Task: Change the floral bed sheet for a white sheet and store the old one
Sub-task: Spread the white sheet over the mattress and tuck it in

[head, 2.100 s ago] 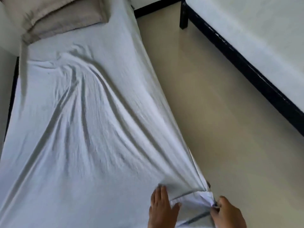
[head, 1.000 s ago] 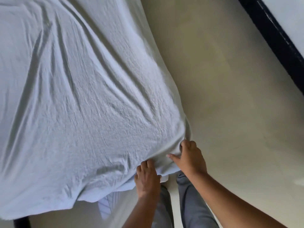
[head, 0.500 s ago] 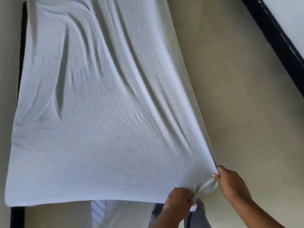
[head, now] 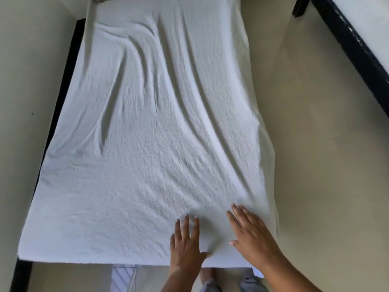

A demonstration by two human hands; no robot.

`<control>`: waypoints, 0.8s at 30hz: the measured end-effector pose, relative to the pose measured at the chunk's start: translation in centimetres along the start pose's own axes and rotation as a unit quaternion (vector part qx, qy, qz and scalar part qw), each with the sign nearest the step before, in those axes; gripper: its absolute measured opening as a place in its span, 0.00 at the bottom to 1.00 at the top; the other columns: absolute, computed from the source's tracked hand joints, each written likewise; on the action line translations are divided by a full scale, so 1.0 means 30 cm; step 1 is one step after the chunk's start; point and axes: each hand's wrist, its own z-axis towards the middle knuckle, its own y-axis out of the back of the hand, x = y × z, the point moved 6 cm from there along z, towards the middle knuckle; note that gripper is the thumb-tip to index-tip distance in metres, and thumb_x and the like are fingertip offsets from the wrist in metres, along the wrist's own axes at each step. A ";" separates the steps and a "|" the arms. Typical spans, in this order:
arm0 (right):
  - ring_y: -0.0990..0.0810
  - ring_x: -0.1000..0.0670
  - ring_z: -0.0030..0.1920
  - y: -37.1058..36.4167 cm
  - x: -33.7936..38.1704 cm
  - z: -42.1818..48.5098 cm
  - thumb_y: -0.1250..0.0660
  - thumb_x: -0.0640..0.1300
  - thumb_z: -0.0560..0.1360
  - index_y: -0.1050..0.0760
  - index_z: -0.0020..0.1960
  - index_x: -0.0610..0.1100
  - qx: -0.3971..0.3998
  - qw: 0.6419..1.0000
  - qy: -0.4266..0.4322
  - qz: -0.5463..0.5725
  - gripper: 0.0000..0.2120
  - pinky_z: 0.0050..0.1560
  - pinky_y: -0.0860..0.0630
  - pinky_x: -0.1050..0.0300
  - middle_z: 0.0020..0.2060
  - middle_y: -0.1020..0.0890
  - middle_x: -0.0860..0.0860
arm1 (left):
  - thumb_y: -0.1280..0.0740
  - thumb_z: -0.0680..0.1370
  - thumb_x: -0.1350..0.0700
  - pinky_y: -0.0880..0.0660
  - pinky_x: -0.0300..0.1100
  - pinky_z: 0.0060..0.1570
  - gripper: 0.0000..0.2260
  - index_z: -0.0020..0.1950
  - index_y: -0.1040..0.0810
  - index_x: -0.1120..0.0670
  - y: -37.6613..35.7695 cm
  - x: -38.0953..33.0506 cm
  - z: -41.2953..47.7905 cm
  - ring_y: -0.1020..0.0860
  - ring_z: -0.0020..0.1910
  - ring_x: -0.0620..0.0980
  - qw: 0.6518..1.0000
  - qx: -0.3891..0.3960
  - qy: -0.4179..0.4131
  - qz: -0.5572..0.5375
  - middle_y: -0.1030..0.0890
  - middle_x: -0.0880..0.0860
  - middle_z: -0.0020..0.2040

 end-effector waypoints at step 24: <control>0.17 0.43 0.47 0.001 -0.484 0.124 0.25 0.47 0.75 0.19 0.41 0.45 -0.130 0.746 -0.482 0.440 0.07 0.46 0.26 0.56 0.41 0.15 0.46 | 0.33 0.75 0.35 0.47 0.69 0.73 0.49 0.79 0.69 0.42 0.095 -0.454 0.224 0.69 0.78 0.60 0.991 0.027 -0.123 0.037 0.72 0.49 0.79</control>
